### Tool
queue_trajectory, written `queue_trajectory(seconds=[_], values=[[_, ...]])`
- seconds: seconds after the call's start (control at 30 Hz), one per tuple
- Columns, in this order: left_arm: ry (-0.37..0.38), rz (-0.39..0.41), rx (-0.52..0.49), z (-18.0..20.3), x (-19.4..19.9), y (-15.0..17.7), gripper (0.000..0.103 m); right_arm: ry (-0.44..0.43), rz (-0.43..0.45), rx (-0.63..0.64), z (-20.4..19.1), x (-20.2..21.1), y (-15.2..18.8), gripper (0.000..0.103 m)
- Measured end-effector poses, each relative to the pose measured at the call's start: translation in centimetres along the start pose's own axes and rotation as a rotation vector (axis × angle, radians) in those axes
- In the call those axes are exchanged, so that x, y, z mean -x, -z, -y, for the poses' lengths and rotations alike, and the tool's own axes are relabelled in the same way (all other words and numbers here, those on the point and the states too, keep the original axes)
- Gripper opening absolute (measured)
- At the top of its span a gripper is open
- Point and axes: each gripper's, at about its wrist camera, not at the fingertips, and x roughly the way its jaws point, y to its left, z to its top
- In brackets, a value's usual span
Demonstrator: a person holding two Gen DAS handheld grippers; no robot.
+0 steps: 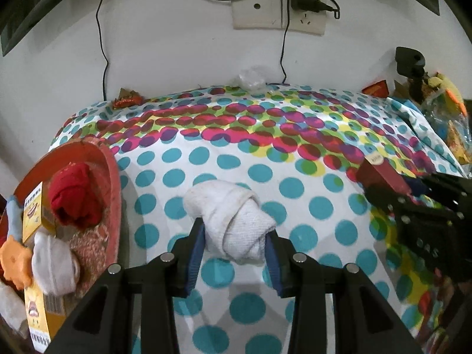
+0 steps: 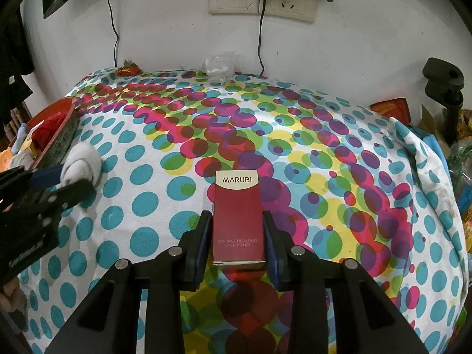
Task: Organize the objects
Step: 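Drop the white sock onto the red tray with the left tool while the right holds the box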
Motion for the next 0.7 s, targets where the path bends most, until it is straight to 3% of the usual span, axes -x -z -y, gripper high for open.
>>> queue_trajectory(seconds=[0.27, 0.7], values=[[-0.031, 0.005, -0.018, -0.2, 2.2, 1.6, 0.038, 0.003, 0.000, -0.001, -0.1, 0.0, 0.0, 0.031], [-0.007, 0.021, 0.026, -2.9, 5.8, 3.3, 0.038, 0.008, 0.000, -0.004, -0.2, 0.0, 0.0, 0.031]])
